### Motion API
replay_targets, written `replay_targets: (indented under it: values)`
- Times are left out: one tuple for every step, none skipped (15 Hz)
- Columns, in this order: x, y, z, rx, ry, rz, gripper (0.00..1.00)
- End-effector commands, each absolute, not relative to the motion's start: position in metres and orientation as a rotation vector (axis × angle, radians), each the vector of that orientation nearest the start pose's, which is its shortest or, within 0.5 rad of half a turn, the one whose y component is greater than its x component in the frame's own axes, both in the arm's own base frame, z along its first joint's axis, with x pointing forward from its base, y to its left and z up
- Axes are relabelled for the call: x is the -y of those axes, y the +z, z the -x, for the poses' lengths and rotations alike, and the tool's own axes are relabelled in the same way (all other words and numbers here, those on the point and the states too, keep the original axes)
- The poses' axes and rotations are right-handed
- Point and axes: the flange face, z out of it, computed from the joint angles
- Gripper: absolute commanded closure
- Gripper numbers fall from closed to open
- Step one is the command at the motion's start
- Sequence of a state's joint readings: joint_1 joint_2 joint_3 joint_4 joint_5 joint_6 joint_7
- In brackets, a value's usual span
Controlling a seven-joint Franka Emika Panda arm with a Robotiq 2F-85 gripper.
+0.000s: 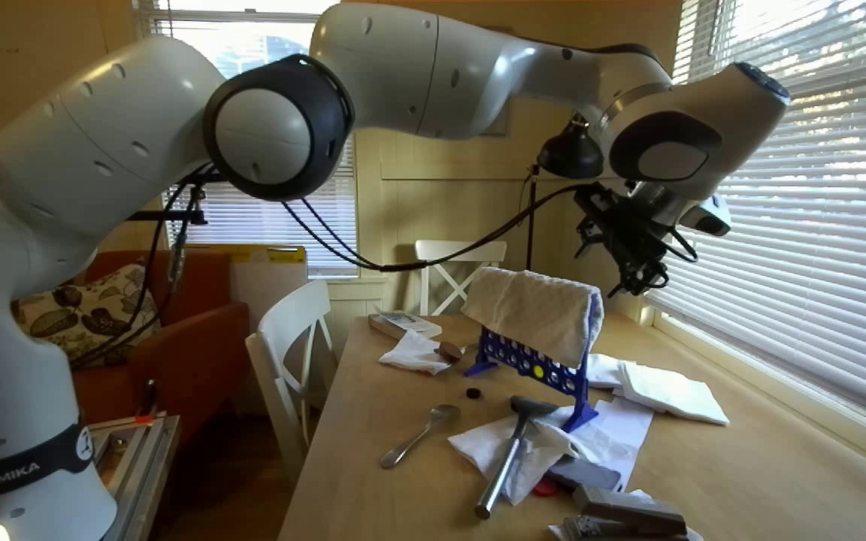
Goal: Remove the white cloth from the blue object, put it on the table and fold it
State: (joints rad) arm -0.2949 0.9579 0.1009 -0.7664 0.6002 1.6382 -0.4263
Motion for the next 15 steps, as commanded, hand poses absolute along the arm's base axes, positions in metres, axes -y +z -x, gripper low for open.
replay_targets:
  values:
    - [0.131,0.379,-0.77,0.154,-0.179,2.461,0.03]
    - [0.131,0.379,-0.77,0.154,-0.178,2.461,0.01]
    - [0.125,0.374,-0.769,0.153,-0.142,2.441,0.0]
    - [0.125,0.371,-0.769,0.146,-0.132,2.436,0.0]
    - [0.125,0.369,-0.77,0.142,-0.134,2.421,0.0]
    - [0.124,0.366,-0.77,0.137,-0.125,2.411,0.0]
    - [0.123,0.363,-0.77,0.126,-0.113,2.415,0.0]
    - [0.124,0.361,-0.771,0.12,-0.114,2.411,0.0]
    - [0.125,0.361,-0.771,0.114,-0.121,2.405,0.01]
    - [0.126,0.36,-0.772,0.106,-0.121,2.404,0.02]
    - [0.127,0.36,-0.772,0.097,-0.128,2.401,0.05]
    - [0.129,0.361,-0.772,0.089,-0.13,2.397,0.12]
    - [0.13,0.362,-0.772,0.084,-0.136,2.394,0.15]
    - [0.132,0.364,-0.773,0.076,-0.143,2.39,0.24]
    - [0.133,0.366,-0.773,0.067,-0.149,2.385,0.26]
